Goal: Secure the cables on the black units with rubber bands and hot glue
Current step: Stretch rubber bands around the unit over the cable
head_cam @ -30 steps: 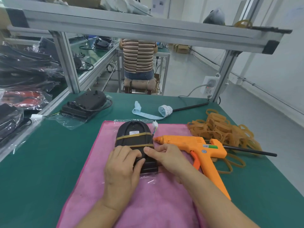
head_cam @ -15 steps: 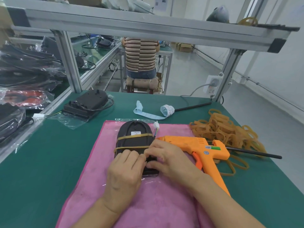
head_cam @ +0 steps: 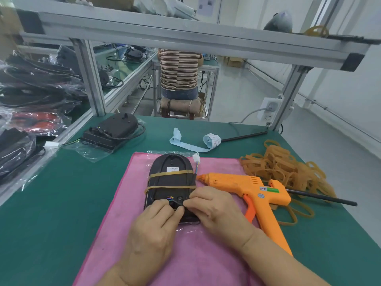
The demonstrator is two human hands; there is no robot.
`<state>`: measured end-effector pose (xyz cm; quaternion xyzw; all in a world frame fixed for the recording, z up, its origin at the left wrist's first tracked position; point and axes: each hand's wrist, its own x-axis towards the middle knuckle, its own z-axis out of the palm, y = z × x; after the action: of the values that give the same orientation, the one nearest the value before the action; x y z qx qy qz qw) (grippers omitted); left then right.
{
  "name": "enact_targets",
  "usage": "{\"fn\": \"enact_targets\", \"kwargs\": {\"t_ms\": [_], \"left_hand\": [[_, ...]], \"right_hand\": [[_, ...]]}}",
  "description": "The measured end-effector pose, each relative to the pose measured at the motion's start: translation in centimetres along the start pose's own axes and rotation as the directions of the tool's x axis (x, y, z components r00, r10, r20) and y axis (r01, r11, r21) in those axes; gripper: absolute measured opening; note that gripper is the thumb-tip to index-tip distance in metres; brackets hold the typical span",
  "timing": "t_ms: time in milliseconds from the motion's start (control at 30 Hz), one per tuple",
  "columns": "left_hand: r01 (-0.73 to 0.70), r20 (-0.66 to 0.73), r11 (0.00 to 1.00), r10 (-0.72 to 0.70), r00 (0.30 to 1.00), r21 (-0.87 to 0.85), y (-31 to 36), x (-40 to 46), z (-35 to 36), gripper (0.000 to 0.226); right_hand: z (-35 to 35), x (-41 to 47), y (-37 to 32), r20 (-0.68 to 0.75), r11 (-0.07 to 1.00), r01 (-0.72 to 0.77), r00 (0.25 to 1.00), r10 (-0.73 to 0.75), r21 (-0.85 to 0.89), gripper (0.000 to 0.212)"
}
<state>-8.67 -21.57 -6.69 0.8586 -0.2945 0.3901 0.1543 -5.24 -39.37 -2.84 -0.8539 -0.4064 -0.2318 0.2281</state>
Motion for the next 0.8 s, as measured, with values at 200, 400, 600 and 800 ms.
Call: {"fn": "enact_targets", "kwargs": {"t_ms": [200,400,600,800], "left_hand": [[0.168,0.000,0.943,-0.175,0.985,-0.288,-0.2,-0.4,-1.7,0.026],[0.685,0.158,0.454,-0.757,0.634,-0.570,-2.0,1.5,-2.1,0.027],[0.713,0.246,0.414,-0.740,0.626,-0.566,-2.6,0.6,-1.4,0.024],[0.429,-0.012,0.838,-0.459,0.888,-0.337,-2.2,0.2,-1.4,0.020]], "right_hand": [[-0.4,-0.2,-0.6,-0.049,0.985,-0.143,0.988,0.148,0.093,0.014],[1.0,-0.7,-1.2,-0.081,0.870,-0.357,0.911,0.405,0.341,0.015],[0.2,0.5,0.4,0.125,0.929,-0.273,0.961,0.248,0.249,0.019],[-1.3,2.6,1.1,0.283,0.997,-0.032,0.959,0.010,0.076,0.018]]}}
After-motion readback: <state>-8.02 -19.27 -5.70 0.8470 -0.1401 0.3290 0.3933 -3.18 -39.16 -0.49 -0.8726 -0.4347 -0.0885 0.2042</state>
